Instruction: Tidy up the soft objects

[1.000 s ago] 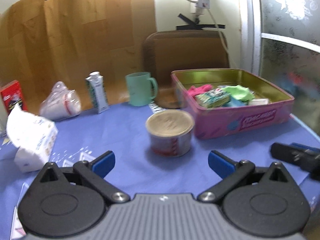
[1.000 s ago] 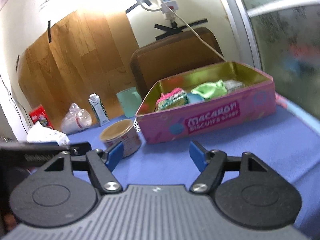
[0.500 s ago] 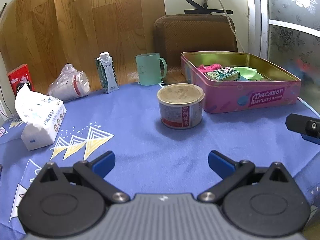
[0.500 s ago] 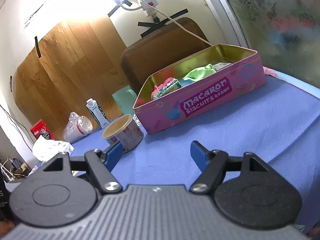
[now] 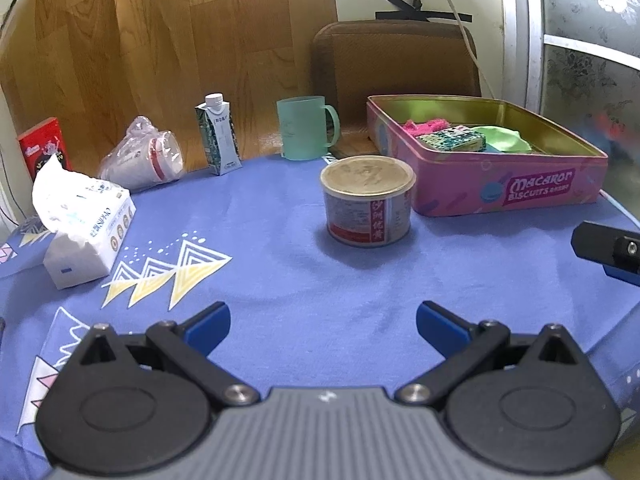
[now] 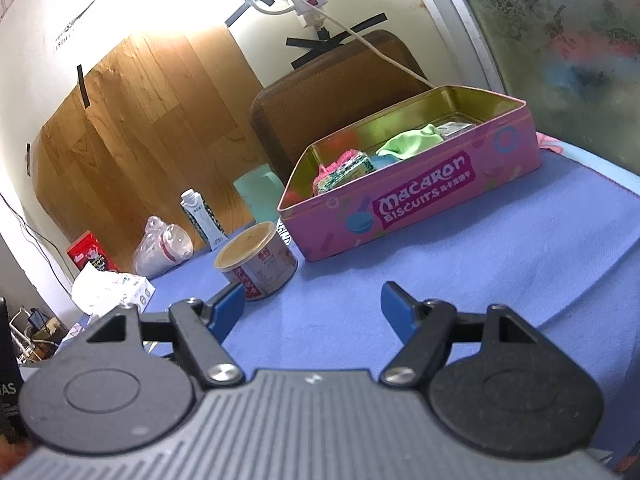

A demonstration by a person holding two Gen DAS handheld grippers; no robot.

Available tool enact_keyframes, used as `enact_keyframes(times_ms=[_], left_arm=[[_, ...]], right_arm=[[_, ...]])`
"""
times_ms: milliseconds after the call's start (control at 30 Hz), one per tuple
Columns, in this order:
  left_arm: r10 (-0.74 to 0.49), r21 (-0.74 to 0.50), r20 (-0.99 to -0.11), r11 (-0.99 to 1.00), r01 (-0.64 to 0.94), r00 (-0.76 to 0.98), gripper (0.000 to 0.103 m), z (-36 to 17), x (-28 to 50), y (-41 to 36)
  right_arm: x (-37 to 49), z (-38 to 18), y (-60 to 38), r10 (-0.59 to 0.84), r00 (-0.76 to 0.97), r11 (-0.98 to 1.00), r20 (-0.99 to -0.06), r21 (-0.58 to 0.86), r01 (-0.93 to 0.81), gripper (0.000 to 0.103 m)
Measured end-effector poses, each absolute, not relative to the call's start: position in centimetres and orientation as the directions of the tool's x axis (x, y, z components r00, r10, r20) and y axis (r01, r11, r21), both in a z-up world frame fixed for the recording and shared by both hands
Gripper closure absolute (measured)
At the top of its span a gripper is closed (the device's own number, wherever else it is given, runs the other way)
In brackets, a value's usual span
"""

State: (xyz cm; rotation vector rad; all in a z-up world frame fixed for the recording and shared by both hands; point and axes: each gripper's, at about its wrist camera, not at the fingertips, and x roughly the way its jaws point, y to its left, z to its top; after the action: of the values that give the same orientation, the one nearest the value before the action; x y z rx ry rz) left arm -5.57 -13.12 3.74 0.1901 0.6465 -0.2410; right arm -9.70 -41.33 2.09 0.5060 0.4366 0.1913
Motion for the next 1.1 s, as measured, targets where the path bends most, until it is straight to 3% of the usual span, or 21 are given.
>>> enact_keyframes(times_ms=[1100], left_arm=[[-0.105,0.153,-0.645,0.953,0.262,0.757,0.0,2.4,-4.7,-14.7]], right_arm=[[-8.8,0.8,-40.9,0.314,0.875,0.856,-0.368,0.509,-0.093,0.026]])
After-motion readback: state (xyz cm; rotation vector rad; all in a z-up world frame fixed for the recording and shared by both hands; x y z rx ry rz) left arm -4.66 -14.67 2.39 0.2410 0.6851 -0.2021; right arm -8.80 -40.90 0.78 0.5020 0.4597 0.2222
